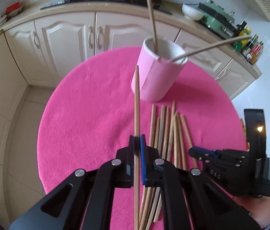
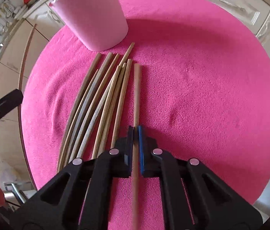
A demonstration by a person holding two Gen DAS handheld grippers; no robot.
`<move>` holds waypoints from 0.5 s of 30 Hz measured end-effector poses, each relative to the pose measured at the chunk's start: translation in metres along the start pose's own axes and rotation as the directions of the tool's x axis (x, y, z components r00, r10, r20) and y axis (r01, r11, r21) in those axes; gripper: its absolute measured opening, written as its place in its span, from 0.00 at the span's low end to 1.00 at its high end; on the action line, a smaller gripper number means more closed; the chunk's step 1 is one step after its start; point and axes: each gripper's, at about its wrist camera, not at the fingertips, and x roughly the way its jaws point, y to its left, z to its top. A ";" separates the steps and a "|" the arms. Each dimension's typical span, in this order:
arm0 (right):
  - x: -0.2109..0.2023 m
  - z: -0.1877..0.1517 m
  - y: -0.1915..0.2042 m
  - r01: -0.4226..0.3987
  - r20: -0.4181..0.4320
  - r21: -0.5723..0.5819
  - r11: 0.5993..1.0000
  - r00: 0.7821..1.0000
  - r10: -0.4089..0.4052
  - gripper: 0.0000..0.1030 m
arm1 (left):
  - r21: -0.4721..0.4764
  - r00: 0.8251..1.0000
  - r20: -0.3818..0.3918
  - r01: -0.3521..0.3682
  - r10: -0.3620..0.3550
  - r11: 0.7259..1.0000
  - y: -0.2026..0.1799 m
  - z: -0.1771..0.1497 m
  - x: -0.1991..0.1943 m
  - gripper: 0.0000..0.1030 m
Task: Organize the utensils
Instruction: 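Lower the left tool and grasp another chopstick while the right tool grasps one too, then raise the left tool's chopstick above the cup while the right tool carries its chopstick there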
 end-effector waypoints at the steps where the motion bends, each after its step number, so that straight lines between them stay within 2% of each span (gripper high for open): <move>1: -0.002 0.000 -0.003 -0.011 0.004 0.013 1.000 1.000 0.011 0.05 | 0.002 1.000 0.014 0.005 -0.005 1.000 -0.001 0.003 -0.002 0.05; 8: -0.029 0.000 -0.018 -0.108 0.073 0.065 0.992 0.992 0.103 0.05 | 0.006 0.996 0.083 0.024 -0.024 1.000 -0.007 0.008 -0.016 0.05; 15: -0.080 -0.001 -0.012 -0.176 0.215 0.034 0.984 0.963 0.165 0.05 | -0.012 0.986 0.161 0.050 -0.047 0.999 -0.002 0.015 -0.042 0.05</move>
